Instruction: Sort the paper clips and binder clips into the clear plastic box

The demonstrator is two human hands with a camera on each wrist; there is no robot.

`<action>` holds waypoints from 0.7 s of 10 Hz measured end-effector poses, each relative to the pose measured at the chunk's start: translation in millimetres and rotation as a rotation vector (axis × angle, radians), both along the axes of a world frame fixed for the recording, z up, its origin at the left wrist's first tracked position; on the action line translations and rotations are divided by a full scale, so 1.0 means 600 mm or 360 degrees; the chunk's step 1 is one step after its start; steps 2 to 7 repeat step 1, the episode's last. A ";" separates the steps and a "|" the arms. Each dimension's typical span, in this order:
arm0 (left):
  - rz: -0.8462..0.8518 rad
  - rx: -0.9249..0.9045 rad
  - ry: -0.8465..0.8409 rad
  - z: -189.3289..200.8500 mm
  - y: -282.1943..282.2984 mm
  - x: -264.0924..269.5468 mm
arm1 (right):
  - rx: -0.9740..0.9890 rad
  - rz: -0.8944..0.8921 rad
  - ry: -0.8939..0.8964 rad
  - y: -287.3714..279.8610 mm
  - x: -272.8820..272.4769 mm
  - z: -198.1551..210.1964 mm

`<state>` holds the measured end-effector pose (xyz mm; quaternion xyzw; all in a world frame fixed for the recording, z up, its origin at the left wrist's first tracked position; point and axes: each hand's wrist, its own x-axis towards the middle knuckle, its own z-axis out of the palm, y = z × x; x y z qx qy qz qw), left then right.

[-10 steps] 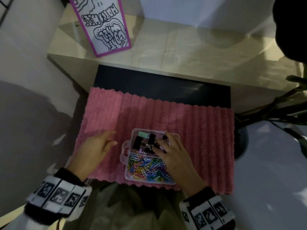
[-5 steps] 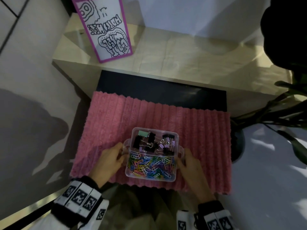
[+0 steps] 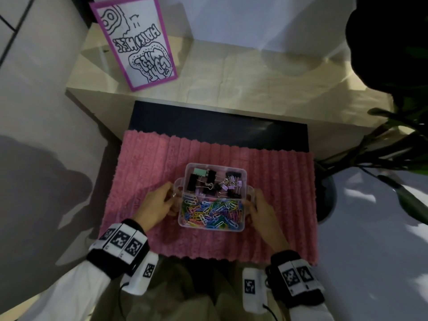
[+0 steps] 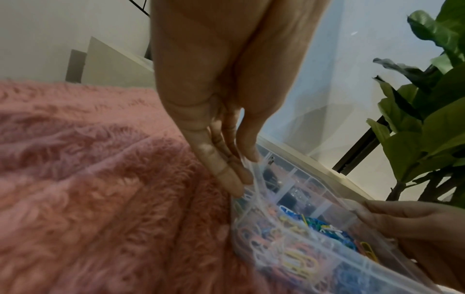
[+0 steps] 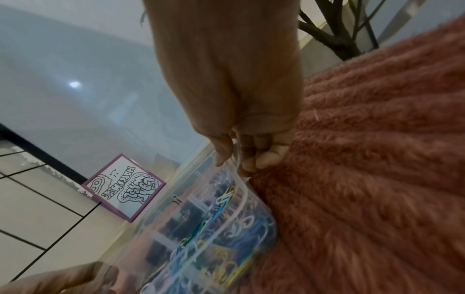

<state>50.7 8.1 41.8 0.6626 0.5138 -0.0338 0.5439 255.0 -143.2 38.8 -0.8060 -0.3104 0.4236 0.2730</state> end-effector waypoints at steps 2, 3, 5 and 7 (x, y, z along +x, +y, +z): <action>-0.0022 0.0002 -0.0004 0.003 0.005 -0.004 | 0.0008 -0.0101 0.0122 -0.011 0.004 -0.002; -0.0022 0.0002 -0.0004 0.003 0.005 -0.004 | 0.0008 -0.0101 0.0122 -0.011 0.004 -0.002; -0.0022 0.0002 -0.0004 0.003 0.005 -0.004 | 0.0008 -0.0101 0.0122 -0.011 0.004 -0.002; -0.0022 0.0002 -0.0004 0.003 0.005 -0.004 | 0.0008 -0.0101 0.0122 -0.011 0.004 -0.002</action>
